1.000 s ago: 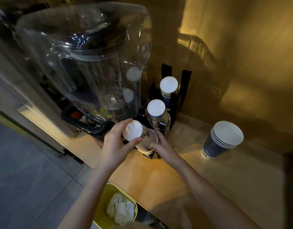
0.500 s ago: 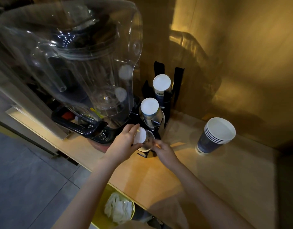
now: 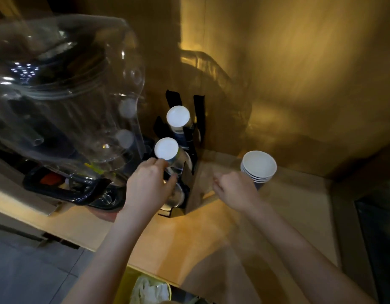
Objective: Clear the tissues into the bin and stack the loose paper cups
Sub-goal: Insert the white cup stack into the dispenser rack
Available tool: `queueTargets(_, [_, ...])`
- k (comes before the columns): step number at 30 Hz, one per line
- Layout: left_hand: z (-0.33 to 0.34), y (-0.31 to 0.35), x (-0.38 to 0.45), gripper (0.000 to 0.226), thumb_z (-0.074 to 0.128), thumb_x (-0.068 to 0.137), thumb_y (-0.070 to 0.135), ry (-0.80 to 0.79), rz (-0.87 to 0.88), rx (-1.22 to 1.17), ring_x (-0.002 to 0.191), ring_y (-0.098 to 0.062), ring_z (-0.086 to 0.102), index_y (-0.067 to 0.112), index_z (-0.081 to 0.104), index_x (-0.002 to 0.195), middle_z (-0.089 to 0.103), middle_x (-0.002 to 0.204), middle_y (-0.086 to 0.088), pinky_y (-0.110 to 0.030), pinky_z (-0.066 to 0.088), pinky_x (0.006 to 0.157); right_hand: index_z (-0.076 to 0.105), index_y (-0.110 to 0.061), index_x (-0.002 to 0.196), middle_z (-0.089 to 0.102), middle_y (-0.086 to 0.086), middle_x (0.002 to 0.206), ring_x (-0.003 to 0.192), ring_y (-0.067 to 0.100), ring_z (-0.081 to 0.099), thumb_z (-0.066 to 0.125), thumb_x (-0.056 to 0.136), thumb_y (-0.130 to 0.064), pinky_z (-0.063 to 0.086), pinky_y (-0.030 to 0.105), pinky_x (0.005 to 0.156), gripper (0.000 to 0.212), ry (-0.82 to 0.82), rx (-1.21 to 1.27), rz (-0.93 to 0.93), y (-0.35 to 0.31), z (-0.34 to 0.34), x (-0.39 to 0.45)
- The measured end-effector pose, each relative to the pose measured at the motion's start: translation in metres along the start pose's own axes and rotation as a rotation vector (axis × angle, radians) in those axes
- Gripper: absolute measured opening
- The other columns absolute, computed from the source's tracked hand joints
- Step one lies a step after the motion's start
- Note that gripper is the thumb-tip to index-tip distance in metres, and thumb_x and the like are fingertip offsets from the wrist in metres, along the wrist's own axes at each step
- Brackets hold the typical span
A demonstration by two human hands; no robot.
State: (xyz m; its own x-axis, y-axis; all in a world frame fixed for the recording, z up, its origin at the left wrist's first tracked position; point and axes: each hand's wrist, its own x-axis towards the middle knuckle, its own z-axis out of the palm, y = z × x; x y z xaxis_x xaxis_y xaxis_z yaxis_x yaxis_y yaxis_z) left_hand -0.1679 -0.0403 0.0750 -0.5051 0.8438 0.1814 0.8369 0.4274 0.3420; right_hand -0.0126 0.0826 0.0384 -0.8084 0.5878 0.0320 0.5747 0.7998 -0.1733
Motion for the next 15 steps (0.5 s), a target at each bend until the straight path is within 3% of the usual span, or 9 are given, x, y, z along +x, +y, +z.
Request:
queueTargets(4, [0.002, 0.041, 0.016, 0.022, 0.055, 0.086, 0.032, 0.023, 0.162, -0.129, 0.080, -0.026, 0.063, 0.014, 0.064, 0.095, 0.067, 0.088, -0.007, -0.042, 0.054, 0.063, 0.061, -0.008, 0.097, 0.067, 0.010, 0.098, 0.095, 0.028, 0.059, 0.046, 0.091, -0.021, 0.043, 0.035, 0.067, 0.021, 0.218, 0.063, 0.162, 0.038, -0.025, -0.021])
queueTargets(7, [0.021, 0.073, 0.028, 0.030, 0.054, 0.086, 0.032, -0.011, 0.262, -0.214, 0.094, -0.024, 0.060, 0.014, 0.061, 0.108, 0.064, 0.101, -0.007, -0.041, 0.053, 0.075, 0.063, -0.011, 0.100, 0.066, 0.010, 0.100, 0.098, 0.029, 0.058, 0.052, 0.088, -0.017, 0.046, 0.038, 0.072, 0.017, 0.401, 0.177, 0.355, 0.069, -0.029, -0.042])
queueTargets(10, [0.052, 0.101, 0.042, 0.050, 0.056, 0.085, 0.036, -0.104, 0.316, -0.233, 0.115, -0.024, 0.051, 0.011, 0.048, 0.128, 0.055, 0.123, -0.009, -0.037, 0.047, 0.092, 0.061, -0.011, 0.105, 0.065, 0.013, 0.102, 0.099, 0.032, 0.058, 0.054, 0.087, -0.014, 0.047, 0.040, 0.076, 0.019, 0.469, 0.236, 0.497, 0.097, -0.012, -0.060])
queueTargets(12, [0.077, 0.115, 0.053, 0.071, 0.062, 0.080, 0.041, -0.206, 0.333, -0.192, 0.127, -0.027, 0.040, 0.010, 0.035, 0.138, 0.043, 0.137, -0.011, -0.038, 0.040, 0.102, 0.054, -0.009, 0.119, 0.061, 0.015, 0.117, 0.110, 0.034, 0.053, 0.055, 0.086, -0.012, 0.044, 0.041, 0.089, 0.033, 0.401, 0.252, 0.581, 0.109, 0.004, -0.067])
queueTargets(15, [0.110, 0.130, 0.068, 0.104, 0.074, 0.066, 0.047, -0.363, 0.328, -0.137, 0.139, -0.032, 0.020, 0.014, 0.015, 0.145, 0.022, 0.151, -0.014, -0.044, 0.028, 0.113, 0.026, -0.009, 0.142, 0.039, 0.012, 0.145, 0.134, 0.029, 0.032, 0.056, 0.088, -0.020, 0.026, 0.035, 0.111, 0.063, 0.090, 0.236, 0.663, 0.119, 0.030, -0.072])
